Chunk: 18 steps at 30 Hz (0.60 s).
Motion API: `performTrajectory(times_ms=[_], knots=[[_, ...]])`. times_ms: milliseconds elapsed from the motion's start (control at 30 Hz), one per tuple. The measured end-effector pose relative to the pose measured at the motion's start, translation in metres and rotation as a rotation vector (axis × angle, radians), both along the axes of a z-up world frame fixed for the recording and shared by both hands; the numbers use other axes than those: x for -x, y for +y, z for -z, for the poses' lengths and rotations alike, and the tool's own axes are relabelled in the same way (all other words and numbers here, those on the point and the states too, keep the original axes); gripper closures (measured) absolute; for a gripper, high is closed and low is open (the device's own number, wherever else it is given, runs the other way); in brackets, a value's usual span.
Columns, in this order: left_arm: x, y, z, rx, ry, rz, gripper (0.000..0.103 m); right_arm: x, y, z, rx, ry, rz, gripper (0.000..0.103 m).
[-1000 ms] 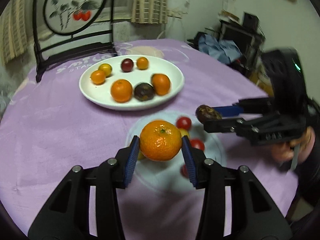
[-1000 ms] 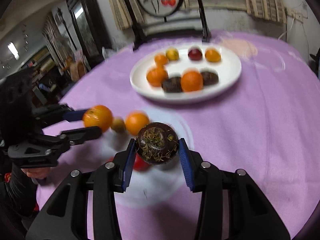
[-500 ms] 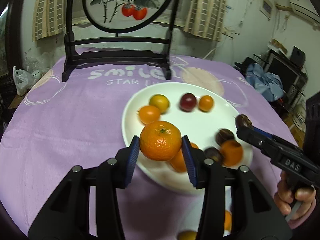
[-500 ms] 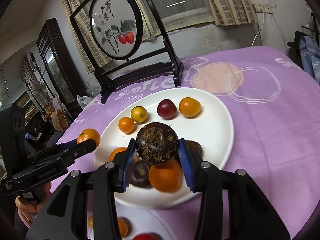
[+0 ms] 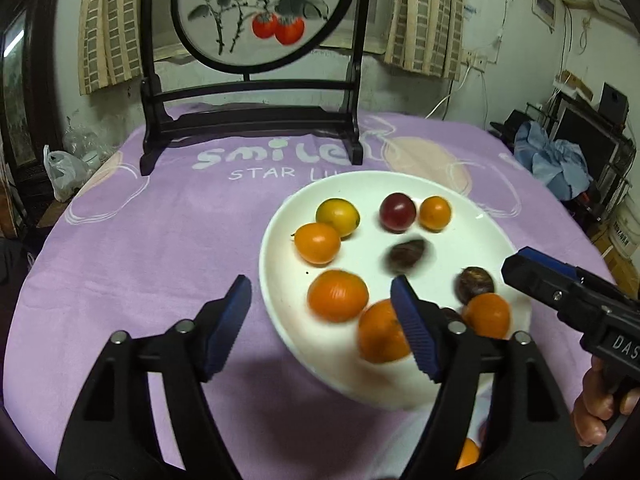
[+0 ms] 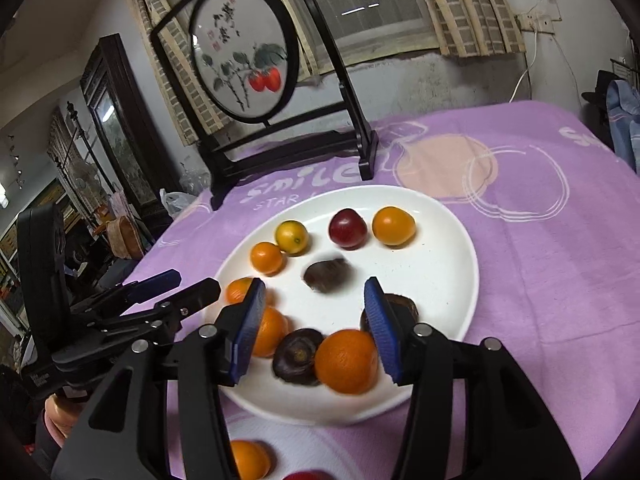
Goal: Organize fruits
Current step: 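Carry both fruits onto the white oval plate and open both tools, then grasp a large orange with the right tool while the left tool grasps a yellow-brown round fruit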
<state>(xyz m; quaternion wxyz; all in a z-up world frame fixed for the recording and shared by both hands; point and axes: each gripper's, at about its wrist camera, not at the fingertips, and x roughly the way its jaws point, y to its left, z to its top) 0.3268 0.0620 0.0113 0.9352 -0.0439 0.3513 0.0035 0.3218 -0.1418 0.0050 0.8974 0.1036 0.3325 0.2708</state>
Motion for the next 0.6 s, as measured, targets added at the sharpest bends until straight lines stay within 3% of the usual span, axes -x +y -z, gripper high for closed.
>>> performTrajectory(times_ms=[100,233,433,600], knots=[[0.025,0.007,-0.008,0.023,-0.013,-0.019,0.011,0.019,-0.003,-0.003,0.003,0.007,-0.046,0.051],[0.057,0.014,-0.007,0.030,-0.031,-0.022,0.007,0.048,-0.002,0.003,0.033,0.020,-0.128,0.051],[0.077,0.020,0.005,0.043,0.019,-0.022,0.007,0.082,0.025,0.022,0.198,0.006,-0.289,0.051],[0.085,0.027,0.002,0.052,0.006,-0.036,0.007,0.103,0.057,0.031,0.390,-0.126,-0.383,0.051]])
